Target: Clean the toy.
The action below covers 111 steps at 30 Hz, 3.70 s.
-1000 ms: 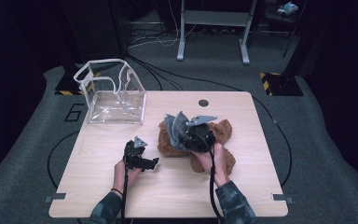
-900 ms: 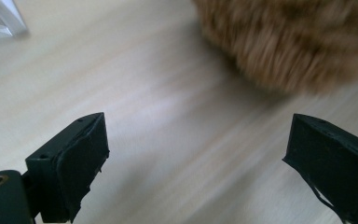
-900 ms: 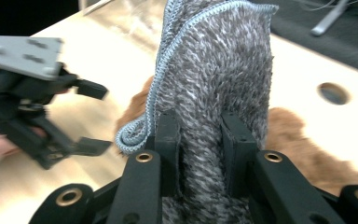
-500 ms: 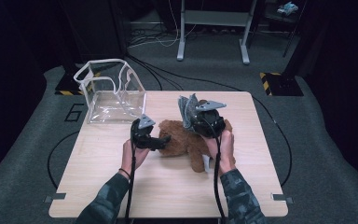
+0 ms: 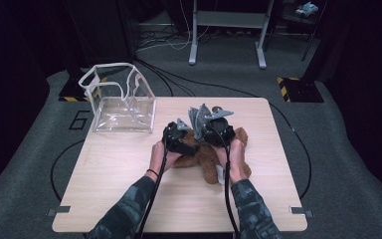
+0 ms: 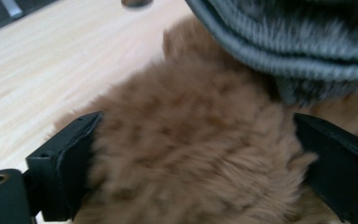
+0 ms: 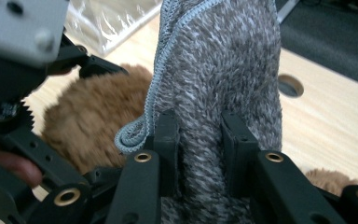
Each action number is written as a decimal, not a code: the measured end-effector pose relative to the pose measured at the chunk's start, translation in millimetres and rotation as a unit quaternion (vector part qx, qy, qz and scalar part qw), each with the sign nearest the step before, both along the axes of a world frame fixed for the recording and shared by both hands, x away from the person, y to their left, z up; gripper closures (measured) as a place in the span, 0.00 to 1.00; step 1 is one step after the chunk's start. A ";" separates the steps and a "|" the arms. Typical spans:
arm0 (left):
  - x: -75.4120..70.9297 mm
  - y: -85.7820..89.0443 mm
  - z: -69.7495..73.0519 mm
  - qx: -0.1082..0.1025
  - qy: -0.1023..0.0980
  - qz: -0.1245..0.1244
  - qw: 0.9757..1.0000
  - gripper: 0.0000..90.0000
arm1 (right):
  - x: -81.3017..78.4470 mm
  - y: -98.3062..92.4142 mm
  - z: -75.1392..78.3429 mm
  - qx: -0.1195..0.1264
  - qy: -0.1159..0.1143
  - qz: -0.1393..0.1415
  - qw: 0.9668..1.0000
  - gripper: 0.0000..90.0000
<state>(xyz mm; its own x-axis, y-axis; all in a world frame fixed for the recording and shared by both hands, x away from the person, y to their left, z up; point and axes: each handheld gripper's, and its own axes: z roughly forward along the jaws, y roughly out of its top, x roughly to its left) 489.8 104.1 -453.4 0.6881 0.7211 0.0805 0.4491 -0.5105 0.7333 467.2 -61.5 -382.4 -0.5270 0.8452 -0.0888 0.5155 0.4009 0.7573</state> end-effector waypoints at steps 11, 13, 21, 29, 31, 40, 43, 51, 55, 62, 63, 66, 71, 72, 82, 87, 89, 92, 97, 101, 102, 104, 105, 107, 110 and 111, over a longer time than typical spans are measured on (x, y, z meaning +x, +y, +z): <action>-5.5 3.6 -19.2 -0.012 -0.003 0.005 1.000 0.06 | 11.7 16.2 -18.5 -0.022 0.018 -0.001 1.000 0.79; -4.9 5.4 -22.8 -0.022 -0.001 0.010 1.000 0.06 | 15.7 20.4 -25.2 -0.037 0.024 0.000 0.999 0.79; -4.3 4.2 -24.9 -0.016 0.003 0.010 1.000 0.06 | 20.5 20.6 -32.1 -0.068 0.029 0.001 0.997 0.81; -6.3 3.8 -25.8 -0.005 -0.002 0.004 1.000 0.06 | 21.3 7.9 -32.5 -0.072 0.023 -0.011 0.997 0.82; -6.2 3.8 -26.6 -0.011 -0.003 0.002 1.000 0.06 | 21.3 3.5 -31.8 -0.076 0.021 -0.017 0.997 0.82; -6.3 3.8 -24.4 -0.001 -0.001 -0.008 1.000 0.06 | 21.7 -28.3 -28.5 -0.059 0.024 -0.057 0.996 0.82; -6.6 3.5 -24.9 -0.005 -0.004 -0.007 1.000 0.06 | 20.6 -39.6 -28.5 -0.056 0.022 -0.075 0.995 0.82; -7.0 4.2 -25.0 -0.004 -0.004 -0.008 1.000 0.06 | 21.2 -69.4 -29.5 -0.054 0.027 -0.117 0.991 0.82; -6.9 4.5 -25.7 -0.007 -0.007 -0.010 1.000 0.06 | 22.7 -81.7 -28.8 -0.057 0.035 -0.136 0.988 0.82; -6.1 4.8 -26.2 -0.008 -0.006 -0.010 1.000 0.06 | 19.3 -78.5 -7.1 -0.015 0.009 -0.125 0.992 0.82; -6.2 4.9 -25.9 -0.005 -0.005 -0.011 1.000 0.06 | 19.0 -74.4 -3.2 -0.009 0.006 -0.117 0.993 0.82; -7.0 3.5 -26.0 -0.005 -0.007 -0.009 1.000 0.06 | 20.0 -58.1 5.1 0.001 0.000 -0.092 0.996 0.82; -7.3 2.9 -26.1 -0.007 -0.005 -0.007 1.000 0.06 | 24.7 -24.4 7.7 0.020 0.003 -0.050 0.999 0.81; -7.2 3.0 -26.3 -0.007 -0.007 -0.007 1.000 0.06 | 26.1 -16.5 5.7 0.017 0.004 -0.042 0.999 0.81; -7.0 4.6 -27.4 -0.001 -0.001 -0.009 1.000 0.06 | 37.9 28.2 -35.7 -0.030 0.050 0.000 0.998 0.81; -8.8 1.0 -26.3 0.008 -0.007 -0.009 1.000 0.06 | 38.3 14.7 -35.2 -0.050 0.046 -0.017 0.998 0.81; -8.5 1.8 -25.7 0.010 -0.002 -0.014 1.000 0.06 | 37.4 3.8 -34.0 -0.048 0.047 -0.024 0.997 0.81; -8.8 0.9 -26.0 0.006 -0.005 -0.012 1.000 0.06 | 37.2 -11.3 -32.8 -0.033 0.055 -0.034 0.997 0.81; -8.9 1.1 -26.9 0.000 -0.008 -0.011 1.000 0.06 | 35.1 -37.4 -30.0 -0.013 0.058 -0.059 0.996 0.81; -8.7 2.1 -26.9 0.001 -0.008 -0.013 1.000 0.06 | 32.2 -58.0 -28.8 -0.008 0.052 -0.080 0.995 0.81; -8.5 2.0 -26.9 0.001 -0.008 -0.013 1.000 0.06 | 31.2 -61.5 -29.0 -0.003 0.055 -0.085 0.995 0.81; -8.4 1.9 -26.4 0.005 -0.008 -0.014 1.000 0.06 | 30.2 -72.4 -30.5 0.000 0.053 -0.094 0.994 0.81; -8.5 1.8 -26.5 0.003 -0.007 -0.014 1.000 0.06 | 29.1 -76.5 -30.7 0.005 0.058 -0.102 0.993 0.81; -8.5 1.4 -27.0 -0.001 -0.009 -0.011 1.000 0.06 | 28.4 -83.9 -31.7 0.010 0.058 -0.112 0.992 0.81; -8.2 1.7 -26.4 0.004 -0.008 -0.014 1.000 0.06 | 28.4 -93.8 -35.4 0.012 0.058 -0.124 0.991 0.81; -8.3 1.6 -26.5 0.003 -0.007 -0.014 1.000 0.06 | 28.4 -95.6 -36.1 0.013 0.058 -0.127 0.990 0.82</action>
